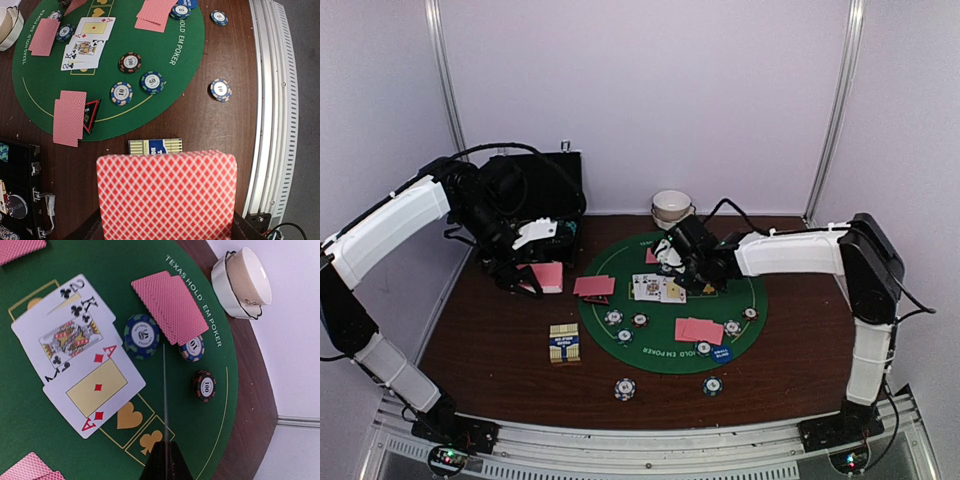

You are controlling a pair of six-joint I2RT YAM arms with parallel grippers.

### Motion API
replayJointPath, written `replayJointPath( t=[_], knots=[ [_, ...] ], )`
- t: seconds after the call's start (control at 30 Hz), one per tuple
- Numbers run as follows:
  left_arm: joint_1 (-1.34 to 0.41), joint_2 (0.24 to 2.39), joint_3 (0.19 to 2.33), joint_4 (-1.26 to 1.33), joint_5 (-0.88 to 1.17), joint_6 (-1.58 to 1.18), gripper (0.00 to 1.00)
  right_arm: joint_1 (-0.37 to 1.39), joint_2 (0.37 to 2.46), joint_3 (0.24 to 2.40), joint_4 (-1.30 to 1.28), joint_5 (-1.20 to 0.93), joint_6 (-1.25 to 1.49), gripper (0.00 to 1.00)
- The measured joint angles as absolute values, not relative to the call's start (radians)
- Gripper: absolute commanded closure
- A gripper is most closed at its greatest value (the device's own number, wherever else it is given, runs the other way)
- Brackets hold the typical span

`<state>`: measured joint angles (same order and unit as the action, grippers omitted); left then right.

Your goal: Distribute texas hold em gaming equipment

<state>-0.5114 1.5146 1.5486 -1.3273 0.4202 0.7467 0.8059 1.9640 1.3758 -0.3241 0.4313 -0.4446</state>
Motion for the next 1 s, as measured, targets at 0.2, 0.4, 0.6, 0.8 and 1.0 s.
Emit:
replayJointPath(
  t=[0.2,0.4,0.6,0.8,1.0],
  knots=[
    [-0.511,1.515,1.549,-1.335,0.419,0.750,0.83,0.611,1.809,1.422,-0.386,0.025,-0.087,1.00],
    [-0.511,1.515,1.549,-1.337,0.419,0.751,0.84,0.414,1.796,1.415,-0.347,-0.408,0.221,1.00],
    [-0.511,1.515,1.549,-1.337,0.419,0.751,0.84,0.351,1.956,1.382,-0.257,-0.722,0.453,1.00],
    [-0.511,1.515,1.549,-1.337,0.419,0.752,0.84,0.351,2.038,1.367,-0.244,-0.819,0.562,1.00],
    [-0.511,1.515,1.549,-1.337,0.419,0.753,0.84,0.347,2.049,1.370,-0.239,-0.821,0.622,1.00]
  ],
)
